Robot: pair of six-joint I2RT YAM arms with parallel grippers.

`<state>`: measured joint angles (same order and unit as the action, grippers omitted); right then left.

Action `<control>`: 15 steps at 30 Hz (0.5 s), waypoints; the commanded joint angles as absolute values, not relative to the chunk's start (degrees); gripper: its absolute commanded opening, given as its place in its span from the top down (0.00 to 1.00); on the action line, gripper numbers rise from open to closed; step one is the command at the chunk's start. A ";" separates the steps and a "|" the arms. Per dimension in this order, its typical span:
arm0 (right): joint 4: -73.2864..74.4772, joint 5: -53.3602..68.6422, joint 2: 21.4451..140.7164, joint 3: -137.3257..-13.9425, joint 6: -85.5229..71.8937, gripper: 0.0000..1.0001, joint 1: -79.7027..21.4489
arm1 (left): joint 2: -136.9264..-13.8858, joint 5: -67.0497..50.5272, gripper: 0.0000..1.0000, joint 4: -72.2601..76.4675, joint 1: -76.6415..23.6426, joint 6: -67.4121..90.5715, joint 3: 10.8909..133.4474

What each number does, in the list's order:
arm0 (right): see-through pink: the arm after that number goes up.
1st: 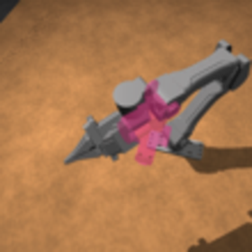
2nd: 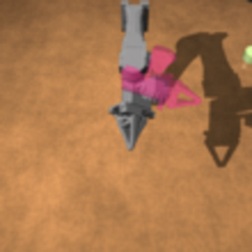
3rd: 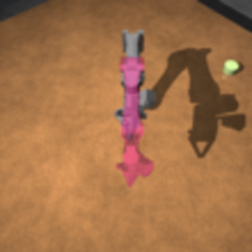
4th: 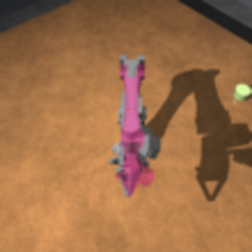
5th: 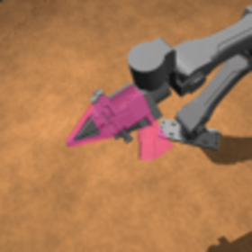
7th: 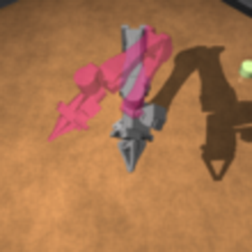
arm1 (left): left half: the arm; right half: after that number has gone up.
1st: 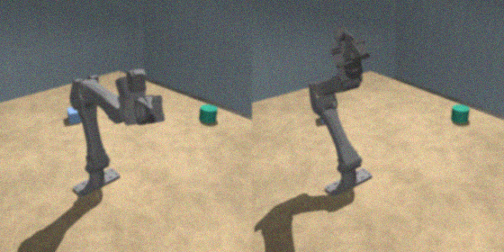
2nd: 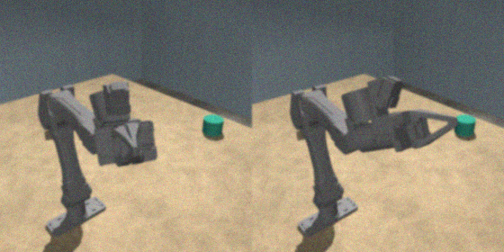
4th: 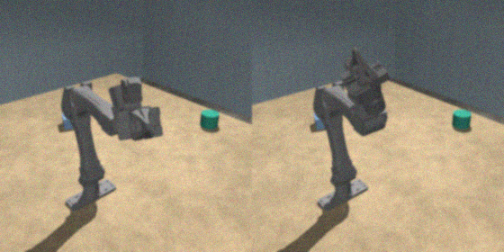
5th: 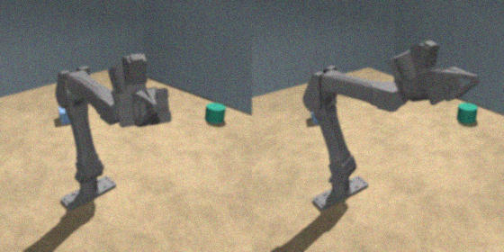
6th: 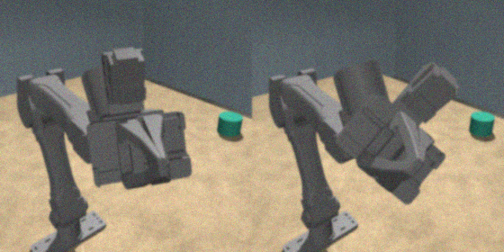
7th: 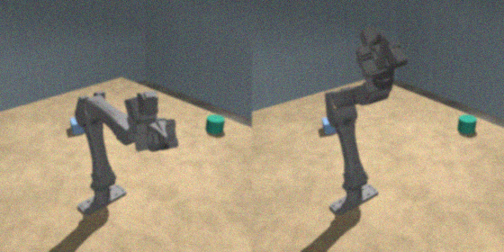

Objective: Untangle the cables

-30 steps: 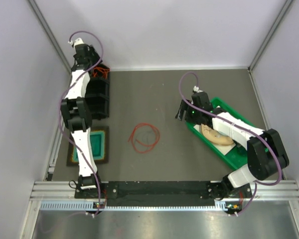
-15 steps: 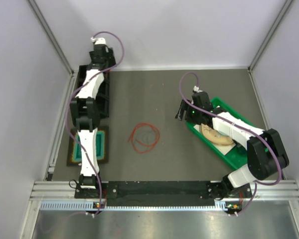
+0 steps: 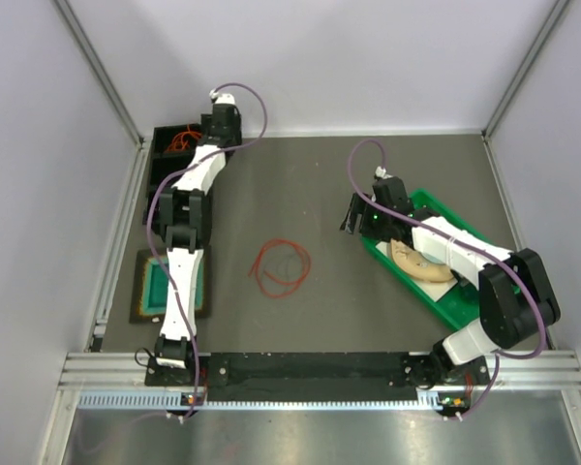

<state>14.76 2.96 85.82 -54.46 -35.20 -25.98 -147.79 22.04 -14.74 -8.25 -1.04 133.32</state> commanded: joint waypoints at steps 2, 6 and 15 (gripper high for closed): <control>11.42 5.36 87.10 -57.04 -36.12 0.24 -25.93 | -144.76 19.17 0.30 -13.27 -3.88 11.24 135.79; 11.43 5.27 87.10 -56.95 -36.04 0.24 -25.93 | -144.14 17.67 0.32 -11.96 -2.81 14.15 134.74; 11.34 5.10 87.54 -56.95 -35.86 0.24 -25.84 | -144.93 18.02 0.35 -9.32 -1.06 18.98 134.74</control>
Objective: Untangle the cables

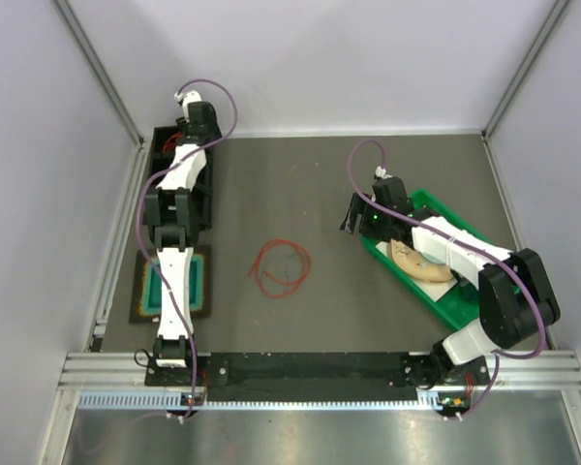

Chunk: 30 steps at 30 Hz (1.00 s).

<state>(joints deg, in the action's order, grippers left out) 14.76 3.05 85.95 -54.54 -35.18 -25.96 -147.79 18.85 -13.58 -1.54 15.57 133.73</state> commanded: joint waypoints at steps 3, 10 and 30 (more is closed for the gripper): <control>11.16 5.10 87.71 -57.04 -35.77 0.24 -25.93 | -144.76 18.11 0.37 -8.26 -1.05 19.25 134.74; 11.16 5.27 88.24 -57.13 -35.95 0.24 -25.93 | -146.42 20.12 0.44 -6.94 -0.79 18.11 135.35; 11.07 5.63 89.03 -57.48 -36.04 0.24 -25.93 | -149.76 20.30 0.51 -6.24 -0.44 16.26 136.14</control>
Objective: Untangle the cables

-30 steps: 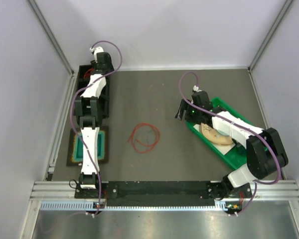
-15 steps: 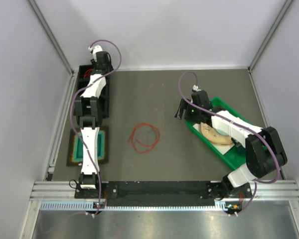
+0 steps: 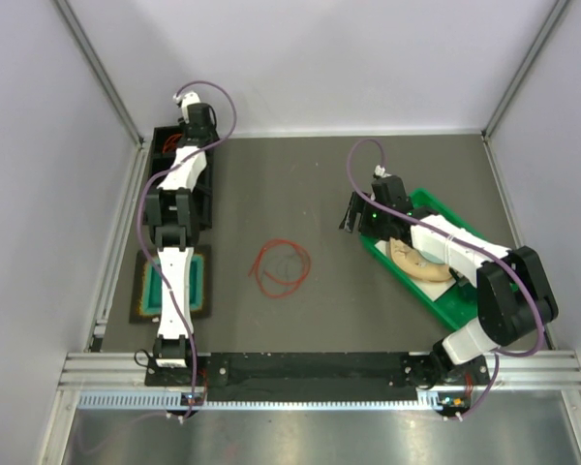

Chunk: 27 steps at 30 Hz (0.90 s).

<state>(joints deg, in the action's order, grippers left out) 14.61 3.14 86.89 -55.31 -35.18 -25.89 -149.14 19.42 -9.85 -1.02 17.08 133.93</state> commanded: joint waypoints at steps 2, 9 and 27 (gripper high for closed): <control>10.99 5.71 89.21 -57.57 -36.03 0.24 -25.93 | -149.77 19.95 0.51 -5.72 -0.44 16.26 136.14; 11.25 5.63 89.82 -57.92 -36.04 0.24 -25.84 | -150.03 20.48 0.69 -4.83 -0.35 16.00 136.41; 11.07 6.42 90.26 -58.36 -36.39 0.24 -25.93 | -146.51 19.07 0.83 -6.06 -0.44 15.47 132.89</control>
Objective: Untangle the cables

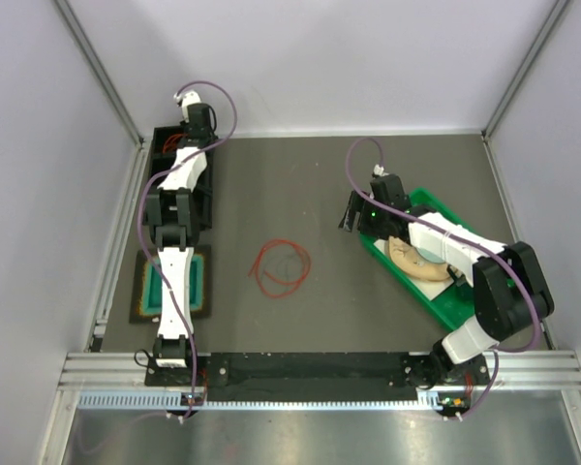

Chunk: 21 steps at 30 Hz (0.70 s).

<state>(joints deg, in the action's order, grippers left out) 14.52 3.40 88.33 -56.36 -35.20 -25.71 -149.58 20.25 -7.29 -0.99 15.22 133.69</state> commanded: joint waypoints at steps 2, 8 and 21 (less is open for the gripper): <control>11.16 6.42 90.26 -58.36 -36.39 0.24 -25.93 | -146.34 19.16 0.73 -5.98 -0.35 16.08 132.19; 11.34 6.24 90.35 -58.45 -36.39 0.24 -25.93 | -147.92 18.37 0.68 -5.72 1.67 18.36 132.28; 11.25 6.33 90.97 -58.45 -36.39 0.24 -25.49 | -150.82 14.50 0.69 -3.17 2.37 20.21 134.91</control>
<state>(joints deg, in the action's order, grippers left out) 14.55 3.42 89.14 -56.36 -35.20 -25.56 -149.60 16.60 -6.81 1.89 18.59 132.66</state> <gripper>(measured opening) 0.759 0.318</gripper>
